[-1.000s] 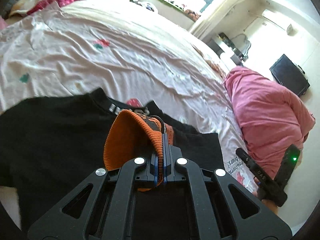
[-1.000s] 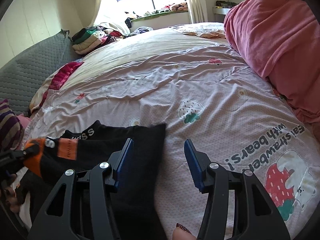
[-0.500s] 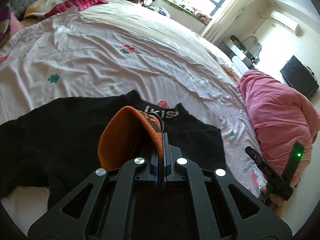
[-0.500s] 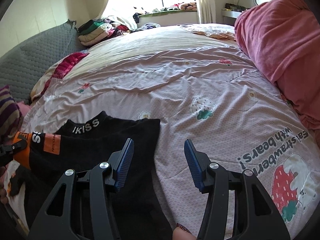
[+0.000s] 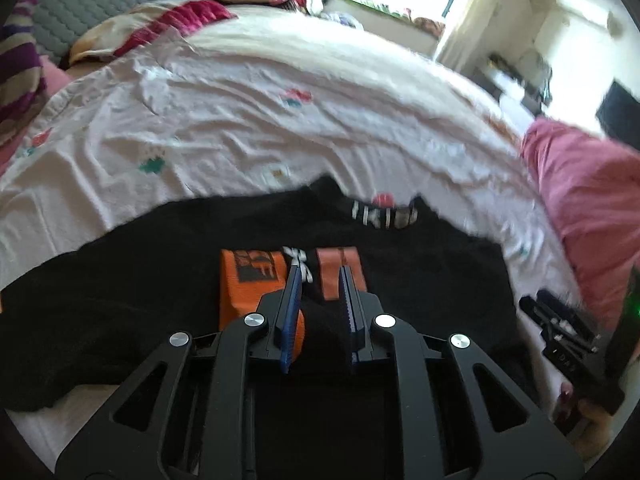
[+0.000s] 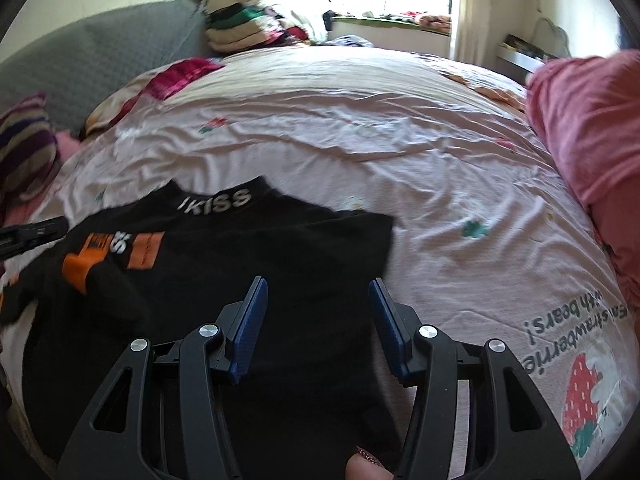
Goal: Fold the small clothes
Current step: 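Carry the sleeve across the shirt body with the right gripper and release, then move the left gripper toward the other sleeve's orange cuff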
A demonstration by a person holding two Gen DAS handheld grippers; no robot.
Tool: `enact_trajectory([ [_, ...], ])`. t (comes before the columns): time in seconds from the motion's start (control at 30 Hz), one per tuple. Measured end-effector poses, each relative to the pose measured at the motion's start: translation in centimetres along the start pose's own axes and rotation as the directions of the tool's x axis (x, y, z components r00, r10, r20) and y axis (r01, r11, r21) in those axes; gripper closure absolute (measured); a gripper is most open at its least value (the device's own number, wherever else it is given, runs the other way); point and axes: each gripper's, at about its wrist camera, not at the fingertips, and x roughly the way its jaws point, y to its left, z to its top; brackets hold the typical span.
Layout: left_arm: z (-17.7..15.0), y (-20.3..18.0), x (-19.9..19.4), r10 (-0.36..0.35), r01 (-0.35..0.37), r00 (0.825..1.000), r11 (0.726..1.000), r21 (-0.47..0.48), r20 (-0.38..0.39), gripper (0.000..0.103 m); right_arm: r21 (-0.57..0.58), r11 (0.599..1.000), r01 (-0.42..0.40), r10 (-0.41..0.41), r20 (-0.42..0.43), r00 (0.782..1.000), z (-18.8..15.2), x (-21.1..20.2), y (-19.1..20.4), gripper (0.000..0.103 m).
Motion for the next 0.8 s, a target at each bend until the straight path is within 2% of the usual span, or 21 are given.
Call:
enact_trajectory([
  [0.13, -1.6, 0.3, 3.3, 0.058, -0.054, 0.993, 0.998, 0.041, -0.104, 0.092, -0.012, 0.999, -0.031, 0.031, -0.044, 0.999, -0.6, 1.0, 0.9, 0.052],
  [0.23, -3.1, 1.0, 4.8, 0.094, -0.088, 0.986, 0.995, 0.051, -0.141, 0.090, -0.012, 1.000, -0.020, 0.019, -0.079, 0.997, -1.1, 1.7, 0.8, 0.052],
  [0.43, -3.9, 1.5, 4.7, 0.080, -0.074, 0.991, 0.996, 0.056, -0.111, 0.090, 0.022, 1.000, 0.015, -0.011, -0.172, 0.985, -2.4, 3.6, -0.5, 0.049],
  [0.6, -4.1, 1.2, 4.6, 0.089, -0.082, 0.992, 0.994, 0.078, -0.093, 0.090, 0.019, 1.000, 0.007, -0.003, -0.172, 0.985, -2.9, 3.6, -0.5, 0.047],
  [0.67, -4.1, 1.0, 4.6, 0.093, -0.085, 0.992, 0.993, 0.084, -0.089, 0.090, 0.035, 0.999, -0.014, 0.020, -0.167, 0.986, -2.8, 3.4, -0.6, 0.042],
  [0.8, -4.0, 1.0, 4.2, 0.084, -0.077, 0.992, 0.994, 0.078, -0.092, 0.088, 0.056, 0.998, -0.043, 0.051, -0.151, 0.987, -2.4, 2.7, -0.5, 0.039],
])
